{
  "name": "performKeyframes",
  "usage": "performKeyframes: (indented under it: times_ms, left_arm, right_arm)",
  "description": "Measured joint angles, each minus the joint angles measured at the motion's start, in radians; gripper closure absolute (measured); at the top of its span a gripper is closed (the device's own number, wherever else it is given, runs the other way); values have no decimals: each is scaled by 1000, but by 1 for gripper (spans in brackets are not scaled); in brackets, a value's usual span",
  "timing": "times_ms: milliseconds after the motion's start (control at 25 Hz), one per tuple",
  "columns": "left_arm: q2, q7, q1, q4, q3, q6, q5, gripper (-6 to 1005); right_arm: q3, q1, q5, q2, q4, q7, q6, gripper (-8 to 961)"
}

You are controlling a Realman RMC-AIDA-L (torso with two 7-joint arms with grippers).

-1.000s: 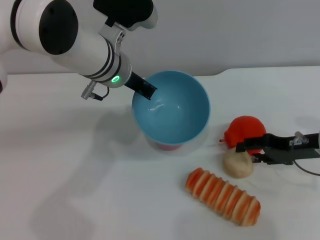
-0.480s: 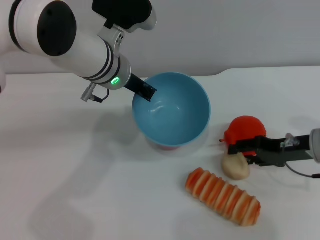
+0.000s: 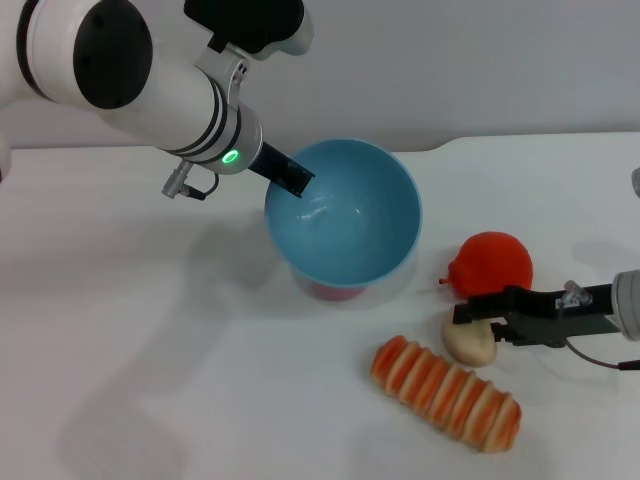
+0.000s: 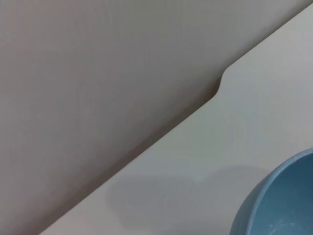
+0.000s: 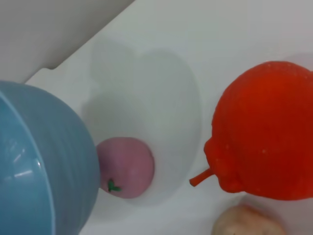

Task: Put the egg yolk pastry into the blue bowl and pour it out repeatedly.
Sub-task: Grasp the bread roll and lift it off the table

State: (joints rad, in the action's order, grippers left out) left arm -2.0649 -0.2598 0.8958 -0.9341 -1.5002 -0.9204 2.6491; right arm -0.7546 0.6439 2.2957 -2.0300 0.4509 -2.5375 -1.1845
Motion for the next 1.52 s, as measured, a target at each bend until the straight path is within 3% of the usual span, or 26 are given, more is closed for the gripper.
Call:
performKeyframes:
  times_ms: [160, 480, 680, 1120, 1520]
  left_arm:
    - [0, 0, 0, 0, 0, 5, 0, 1000]
    - [2, -2, -1, 0, -5, 7, 0, 999]
    - [4, -3, -3, 0, -5, 8, 2, 999]
    - [2, 0, 4, -1, -6, -30, 1, 999]
    - [2, 6, 19, -3, -8, -79, 0, 1000]
  right_arm:
    - [-21, 5, 3, 2, 3, 15, -4, 365]
    - [-41, 11, 5, 1, 5, 21, 1, 580]
    - [-42, 11, -1, -2, 9, 63, -7, 765]
    - [-38, -19, -173, -12, 205, 130, -240, 861]
    - [-31, 21, -288, -3, 284, 130, -372, 920]
